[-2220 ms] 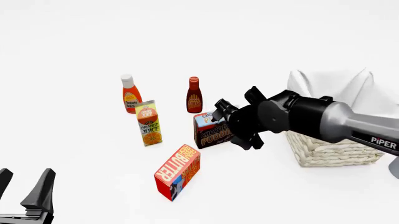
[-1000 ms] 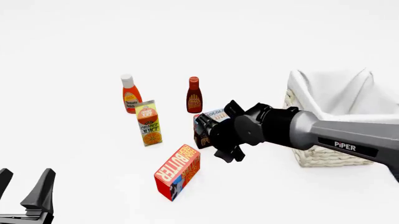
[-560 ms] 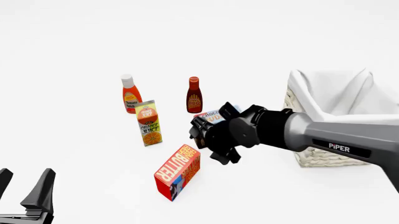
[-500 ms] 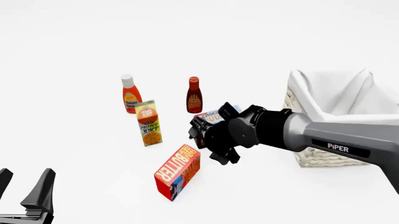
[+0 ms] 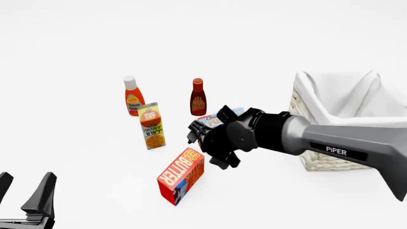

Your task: Pick the butter and place it in the basket.

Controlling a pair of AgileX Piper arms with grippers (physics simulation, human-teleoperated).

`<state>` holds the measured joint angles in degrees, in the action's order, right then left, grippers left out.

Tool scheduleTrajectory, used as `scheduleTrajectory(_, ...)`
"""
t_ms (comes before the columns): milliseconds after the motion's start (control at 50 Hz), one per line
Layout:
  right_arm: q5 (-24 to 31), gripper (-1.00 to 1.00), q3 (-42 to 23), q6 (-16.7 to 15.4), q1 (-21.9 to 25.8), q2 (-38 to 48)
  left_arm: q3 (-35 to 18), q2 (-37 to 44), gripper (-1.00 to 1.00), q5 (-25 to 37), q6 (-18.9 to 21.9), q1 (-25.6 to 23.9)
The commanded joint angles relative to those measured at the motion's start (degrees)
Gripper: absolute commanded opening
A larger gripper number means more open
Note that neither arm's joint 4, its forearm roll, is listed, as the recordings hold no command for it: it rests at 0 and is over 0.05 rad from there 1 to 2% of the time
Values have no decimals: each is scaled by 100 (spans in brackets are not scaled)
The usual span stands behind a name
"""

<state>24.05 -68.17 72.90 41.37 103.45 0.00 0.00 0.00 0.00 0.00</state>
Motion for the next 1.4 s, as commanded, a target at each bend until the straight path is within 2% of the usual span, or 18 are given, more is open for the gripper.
scheduleTrajectory(20,9,100,-80,16,63,109,0,0,100,0,0,0)
scheduleTrajectory(700,58,100,-481,164,294,693,0,0,100,0,0,0)
scheduleTrajectory(1060,-95,100,-476,476,348,1011,0,0,100,0,0,0)
scheduleTrajectory(1400,-139,100,-765,586,405,1453,0,0,100,0,0,0)
